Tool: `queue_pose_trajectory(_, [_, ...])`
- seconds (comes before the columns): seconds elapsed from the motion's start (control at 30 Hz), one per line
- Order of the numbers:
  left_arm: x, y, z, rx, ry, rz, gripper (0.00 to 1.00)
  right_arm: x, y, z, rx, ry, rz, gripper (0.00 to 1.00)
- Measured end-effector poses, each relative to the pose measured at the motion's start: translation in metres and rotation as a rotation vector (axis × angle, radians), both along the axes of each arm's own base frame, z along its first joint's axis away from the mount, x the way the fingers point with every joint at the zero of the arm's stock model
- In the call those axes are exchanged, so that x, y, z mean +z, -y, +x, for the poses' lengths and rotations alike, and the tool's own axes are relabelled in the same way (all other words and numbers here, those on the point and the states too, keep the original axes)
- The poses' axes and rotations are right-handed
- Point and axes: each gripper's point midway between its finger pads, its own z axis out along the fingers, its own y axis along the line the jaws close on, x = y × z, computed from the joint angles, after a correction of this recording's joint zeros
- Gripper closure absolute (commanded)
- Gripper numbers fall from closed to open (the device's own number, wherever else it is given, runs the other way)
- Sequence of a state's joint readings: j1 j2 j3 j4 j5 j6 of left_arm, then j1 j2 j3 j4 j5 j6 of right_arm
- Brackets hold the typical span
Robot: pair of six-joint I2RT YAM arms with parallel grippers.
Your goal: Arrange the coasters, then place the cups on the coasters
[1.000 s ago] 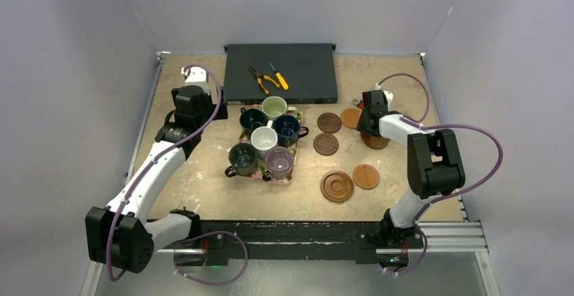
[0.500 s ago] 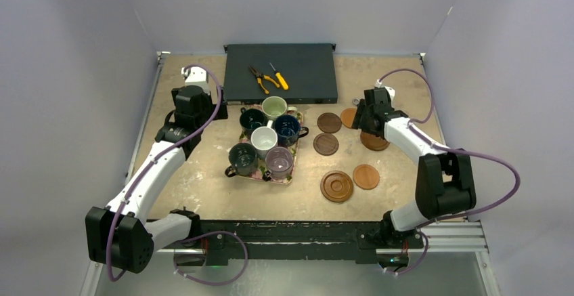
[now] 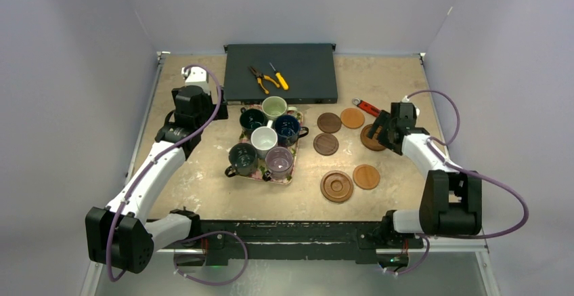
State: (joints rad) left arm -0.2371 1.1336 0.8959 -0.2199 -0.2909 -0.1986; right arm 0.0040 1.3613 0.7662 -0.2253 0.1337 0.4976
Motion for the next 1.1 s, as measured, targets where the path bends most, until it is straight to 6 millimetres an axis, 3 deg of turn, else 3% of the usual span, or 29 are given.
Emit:
queue_pose_trajectory(0.23, [0.000,0.000,0.000,0.000,0.000,0.000,0.01,-0.006,0.015,0.007,-0.077,0.017,0.014,0.26])
queue_pose_trajectory(0.5, [0.000,0.000,0.000,0.000,0.000,0.001,0.01,-0.037,0.022,0.006,-0.132,-0.032,0.028,0.34])
queue_pose_trajectory(0.8, [-0.001,0.000,-0.001,0.000,-0.005,0.002,0.01,-0.035,0.021,0.020,-0.146,0.020,0.045,0.39])
queue_pose_trajectory(1.1, [-0.001,0.000,-0.001,0.000,-0.006,0.002,0.01,-0.035,0.021,0.023,-0.153,0.033,0.050,0.38])
